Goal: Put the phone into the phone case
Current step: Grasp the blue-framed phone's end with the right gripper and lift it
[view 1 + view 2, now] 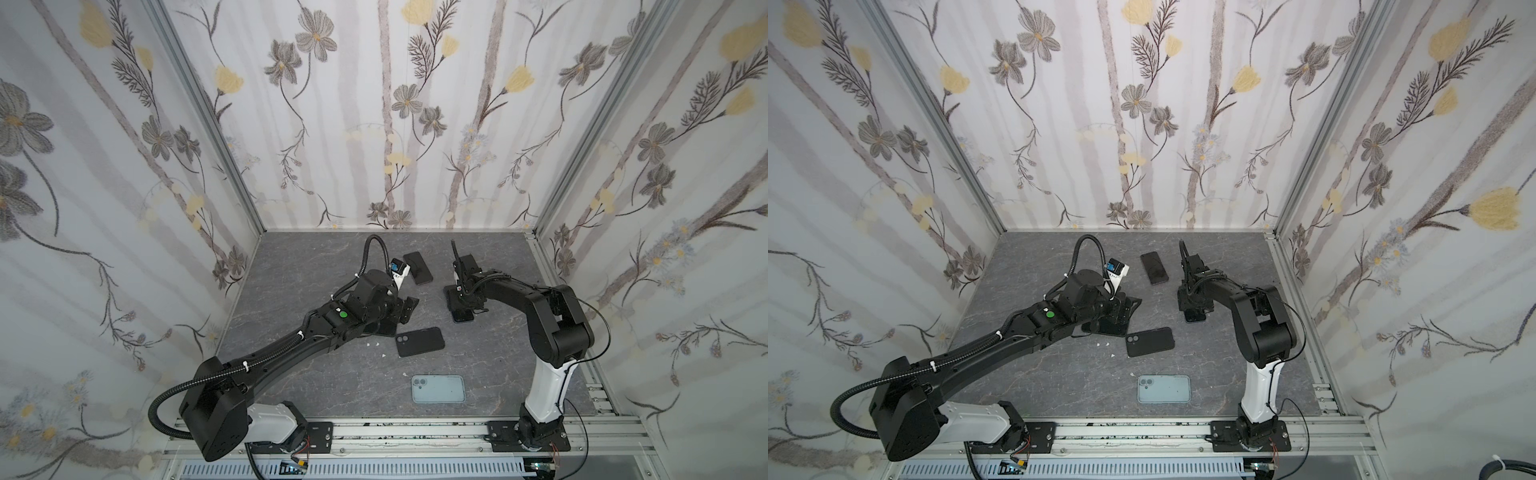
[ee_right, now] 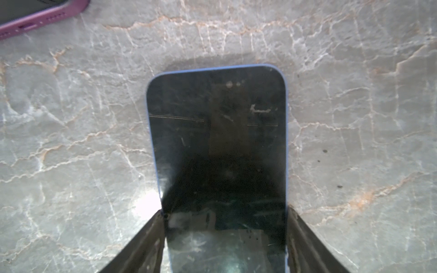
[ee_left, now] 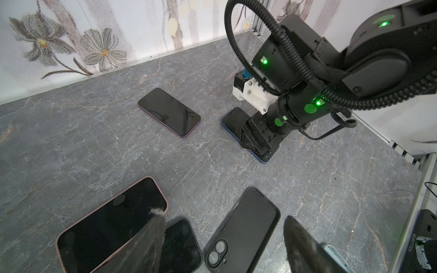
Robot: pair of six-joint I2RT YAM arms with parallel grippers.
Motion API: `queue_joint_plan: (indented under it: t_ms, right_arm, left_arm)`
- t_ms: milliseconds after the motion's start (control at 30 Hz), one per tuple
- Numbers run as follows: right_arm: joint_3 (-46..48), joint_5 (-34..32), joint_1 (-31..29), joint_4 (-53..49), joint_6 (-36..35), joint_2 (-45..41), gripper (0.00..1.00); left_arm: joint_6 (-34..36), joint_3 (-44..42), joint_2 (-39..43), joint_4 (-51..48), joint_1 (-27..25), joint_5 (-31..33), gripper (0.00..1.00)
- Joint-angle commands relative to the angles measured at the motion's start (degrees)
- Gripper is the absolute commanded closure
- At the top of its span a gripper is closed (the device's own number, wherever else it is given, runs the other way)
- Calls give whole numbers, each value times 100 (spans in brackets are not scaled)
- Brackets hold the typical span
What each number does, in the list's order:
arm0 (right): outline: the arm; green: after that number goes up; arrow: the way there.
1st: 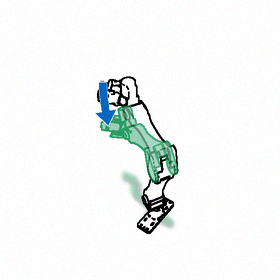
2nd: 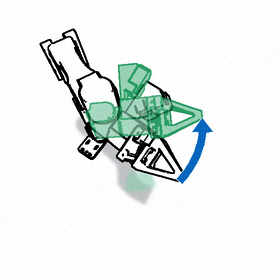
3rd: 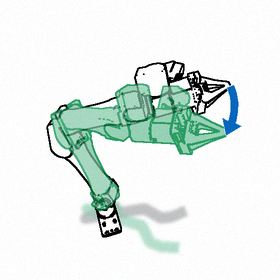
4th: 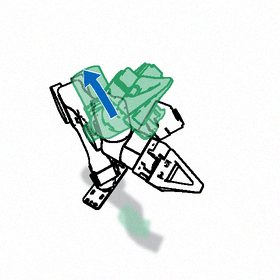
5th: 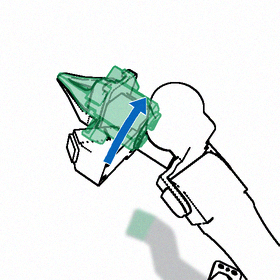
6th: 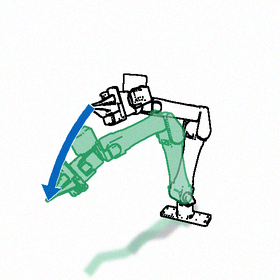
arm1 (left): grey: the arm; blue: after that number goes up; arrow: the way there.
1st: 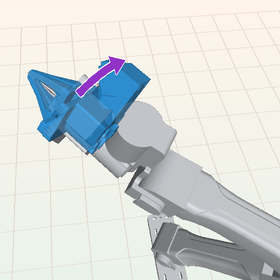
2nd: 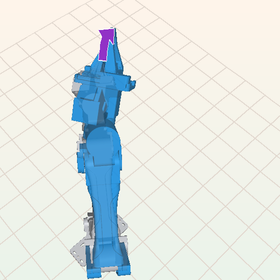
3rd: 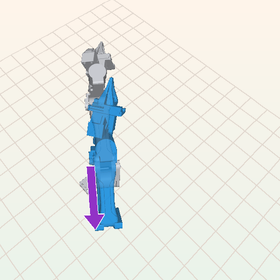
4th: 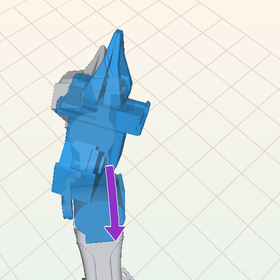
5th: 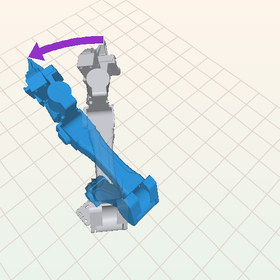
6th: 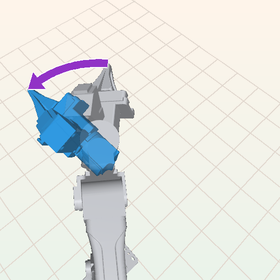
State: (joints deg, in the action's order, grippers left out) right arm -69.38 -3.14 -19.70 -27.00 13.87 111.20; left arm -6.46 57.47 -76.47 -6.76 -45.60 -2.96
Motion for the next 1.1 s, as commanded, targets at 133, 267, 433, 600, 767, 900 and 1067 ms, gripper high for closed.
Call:
queue_joint_plan:
  t_ms: [133, 267, 433, 600, 767, 900, 1067]
  right_arm:
    - [109, 139, 2, -677, -41, 98, 40]
    - [176, 164, 3, -671, -38, 22, 42]
    - [308, 177, -3, -665, -34, -119, 45]
    - [468, 259, -23, -609, 19, -336, 47]
    - [558, 209, -23, -575, 16, -599, 50]
    - [599, 178, -20, -546, 19, -754, 51]
    - [722, 197, -21, -409, 46, -965, 52]
  left_arm:
    - [-35, -1, 51, 120, 17, -71, 21]
    - [-23, -7, 77, 123, 20, -51, 21]
    - [-19, -26, 124, 122, 19, -23, 21]
    - [-21, -26, 156, 123, 19, -20, 22]
    - [3, -34, 233, 123, 18, 12, 22]
    - [22, -40, 247, 114, 25, 75, 22]
    - [25, -43, 248, 114, 36, 68, 22]
